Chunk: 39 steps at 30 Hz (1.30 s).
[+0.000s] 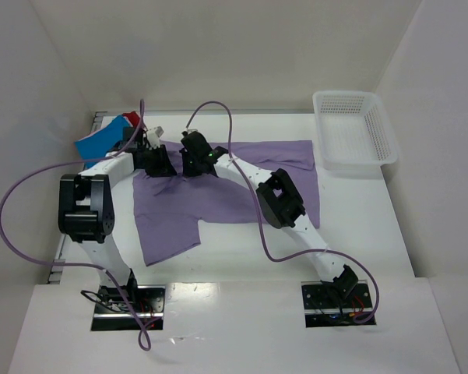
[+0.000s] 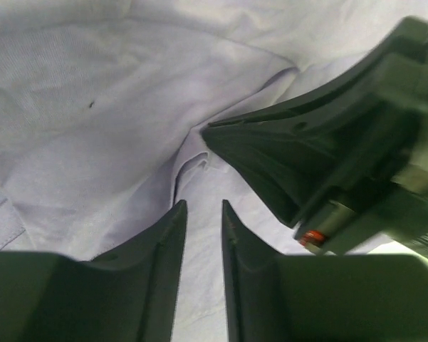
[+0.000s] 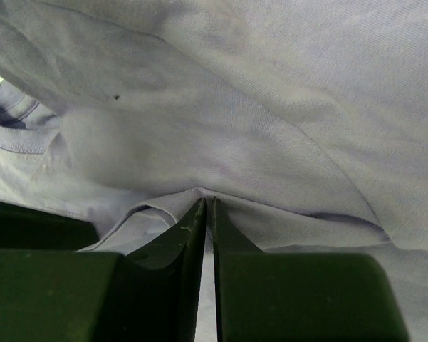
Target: Fold and stack the t-shirts
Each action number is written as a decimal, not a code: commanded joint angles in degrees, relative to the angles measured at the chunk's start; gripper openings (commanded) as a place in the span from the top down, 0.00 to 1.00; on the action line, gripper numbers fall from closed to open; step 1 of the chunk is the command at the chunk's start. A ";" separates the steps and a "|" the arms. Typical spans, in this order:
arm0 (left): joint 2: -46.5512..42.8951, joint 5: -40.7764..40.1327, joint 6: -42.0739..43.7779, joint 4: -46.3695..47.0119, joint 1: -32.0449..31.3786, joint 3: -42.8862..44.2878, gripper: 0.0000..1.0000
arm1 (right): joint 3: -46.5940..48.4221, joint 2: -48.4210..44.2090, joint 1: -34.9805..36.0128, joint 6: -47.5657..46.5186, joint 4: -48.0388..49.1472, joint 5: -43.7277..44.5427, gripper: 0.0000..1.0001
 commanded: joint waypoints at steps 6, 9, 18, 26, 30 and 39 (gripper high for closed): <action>4.21 -2.29 0.51 1.09 -0.71 -0.48 0.69 | 2.47 0.47 0.54 -1.45 -0.79 1.17 0.87; 5.52 -2.91 0.50 0.56 -0.71 -0.48 0.69 | 2.47 -0.14 0.54 -1.45 -0.79 1.69 0.86; 6.59 -5.89 -0.55 0.04 -0.71 -0.48 0.69 | -1.30 -4.72 0.54 -1.45 -0.09 2.75 0.76; 7.11 -6.95 -1.61 0.04 -0.71 -1.00 0.69 | -11.31 -13.06 0.54 -1.98 2.55 5.12 0.58; 7.64 -6.95 -1.61 0.04 -0.71 -1.00 0.69 | -15.18 -15.43 0.54 -1.98 3.24 5.74 0.50; 7.64 -6.42 -1.61 0.04 -0.71 -1.00 0.69 | -18.27 -16.14 0.54 -1.98 5.45 4.07 0.50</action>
